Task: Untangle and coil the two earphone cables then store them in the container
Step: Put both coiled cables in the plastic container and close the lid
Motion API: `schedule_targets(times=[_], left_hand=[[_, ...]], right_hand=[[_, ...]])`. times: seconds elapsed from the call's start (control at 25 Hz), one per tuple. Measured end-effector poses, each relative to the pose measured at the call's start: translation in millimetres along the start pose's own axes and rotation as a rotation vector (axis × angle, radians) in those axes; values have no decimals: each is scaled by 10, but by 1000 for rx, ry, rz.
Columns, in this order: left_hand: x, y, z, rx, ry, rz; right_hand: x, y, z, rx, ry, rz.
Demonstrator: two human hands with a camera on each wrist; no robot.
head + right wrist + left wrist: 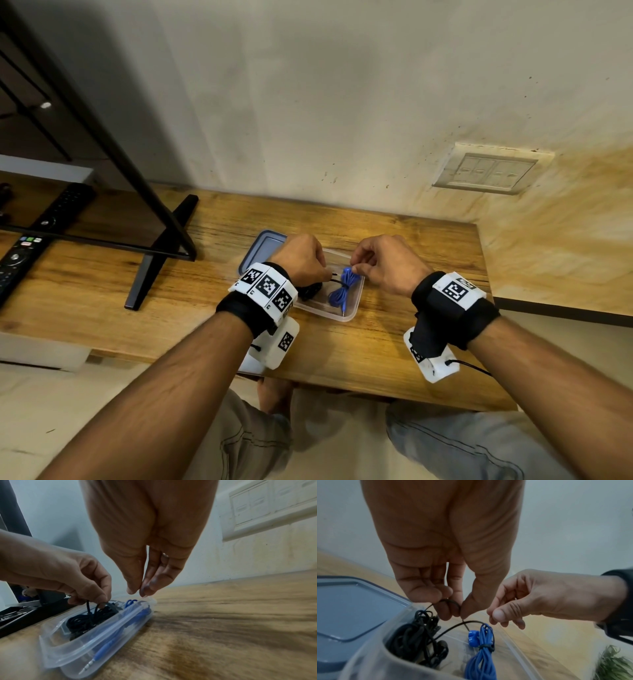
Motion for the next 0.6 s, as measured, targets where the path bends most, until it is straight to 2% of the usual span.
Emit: schedule_targets(times=[0.36, 0.44, 0.48, 0.56, 0.6], left_hand=[[41, 72, -32, 86, -6, -40], [-110, 39, -37, 93, 79, 50], [-227, -29, -51, 72, 162, 104], [-466, -274, -83, -45, 373, 89], [-545, -427, -97, -141, 435, -5]], right_hand=[[-55, -59, 26, -35, 40, 17], [-92, -87, 31, -46, 68, 6], [-112, -102, 35, -53, 84, 3], [-144, -125, 43, -60, 107, -6], [-155, -128, 47, -61, 112, -12]])
Point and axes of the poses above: each hand's wrist, its own z-axis away from the middle knuckle, its own x-axis out of the palm, y = z × x, the point moved 4 cm from there along -z, towards the middle knuckle, and after that the axes turned 5 degrees about z, right-handed, at the moved point
